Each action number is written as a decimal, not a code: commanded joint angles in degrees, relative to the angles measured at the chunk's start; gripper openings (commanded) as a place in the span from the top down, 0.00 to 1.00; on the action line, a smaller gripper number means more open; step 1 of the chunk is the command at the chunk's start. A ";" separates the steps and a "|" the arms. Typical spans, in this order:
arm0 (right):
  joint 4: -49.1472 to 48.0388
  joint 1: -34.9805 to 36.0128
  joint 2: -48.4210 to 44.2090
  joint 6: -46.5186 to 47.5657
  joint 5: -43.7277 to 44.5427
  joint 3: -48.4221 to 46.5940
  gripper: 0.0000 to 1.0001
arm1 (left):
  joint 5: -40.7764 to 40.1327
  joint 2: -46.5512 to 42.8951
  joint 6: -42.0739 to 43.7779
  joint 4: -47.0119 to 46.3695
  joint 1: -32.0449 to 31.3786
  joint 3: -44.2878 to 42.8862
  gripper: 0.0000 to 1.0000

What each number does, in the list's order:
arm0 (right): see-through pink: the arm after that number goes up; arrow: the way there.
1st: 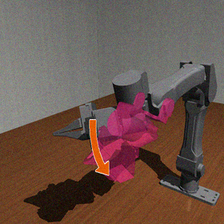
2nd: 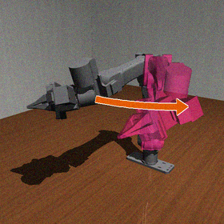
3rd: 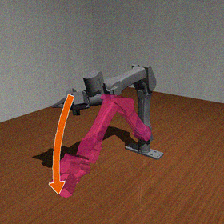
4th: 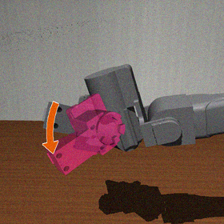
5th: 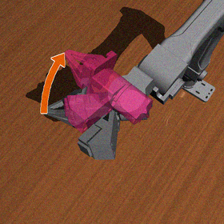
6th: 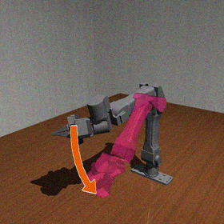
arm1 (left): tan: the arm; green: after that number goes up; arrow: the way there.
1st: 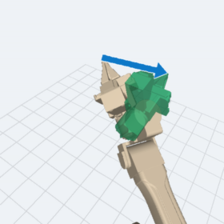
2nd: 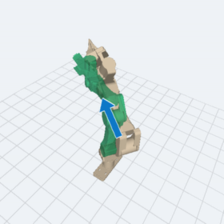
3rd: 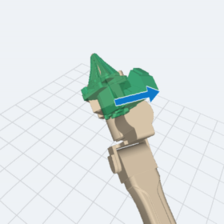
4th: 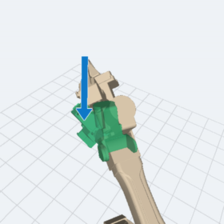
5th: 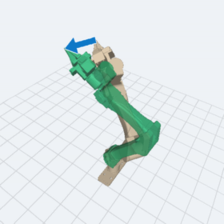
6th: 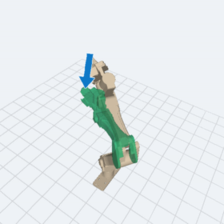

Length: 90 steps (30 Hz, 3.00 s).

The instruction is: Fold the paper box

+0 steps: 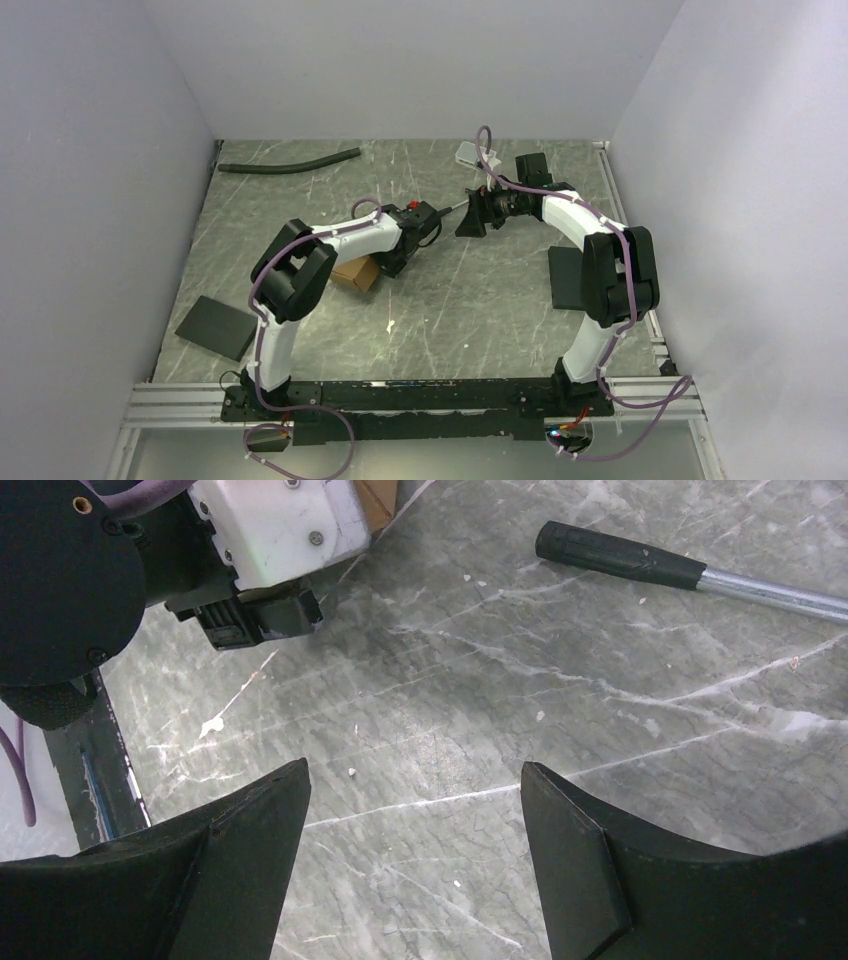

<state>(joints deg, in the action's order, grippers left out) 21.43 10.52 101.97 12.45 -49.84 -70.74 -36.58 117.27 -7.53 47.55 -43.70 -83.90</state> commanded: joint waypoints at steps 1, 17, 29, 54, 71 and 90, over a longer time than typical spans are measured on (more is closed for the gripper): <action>-0.60 -0.41 -1.49 1.00 -1.22 -0.10 0.20 | 8.50 -1.08 0.43 -2.92 -0.24 0.99 0.03; 0.00 -0.42 -0.82 1.48 -1.35 -0.28 0.20 | 30.55 -15.03 2.17 -10.37 1.15 5.64 0.01; -1.41 1.35 1.99 -0.74 -5.06 0.85 0.29 | 31.88 -13.90 1.05 -12.33 1.30 7.27 0.01; -44.99 15.61 8.89 -31.98 -3.27 20.92 0.92 | 61.71 -30.24 -15.79 -31.92 24.39 26.67 0.00; -44.99 16.62 11.56 -41.24 13.63 13.53 0.88 | 73.96 -19.25 -24.86 -40.03 22.81 30.45 0.17; -5.89 -17.31 -32.93 7.58 5.38 13.22 0.01 | 67.38 -46.52 -28.25 -31.52 43.01 28.73 0.00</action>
<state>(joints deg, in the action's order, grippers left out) 11.81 1.17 74.28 16.91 -37.30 -60.93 30.48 75.42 -35.44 12.29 -3.53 -53.06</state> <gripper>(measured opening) 0.963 0.994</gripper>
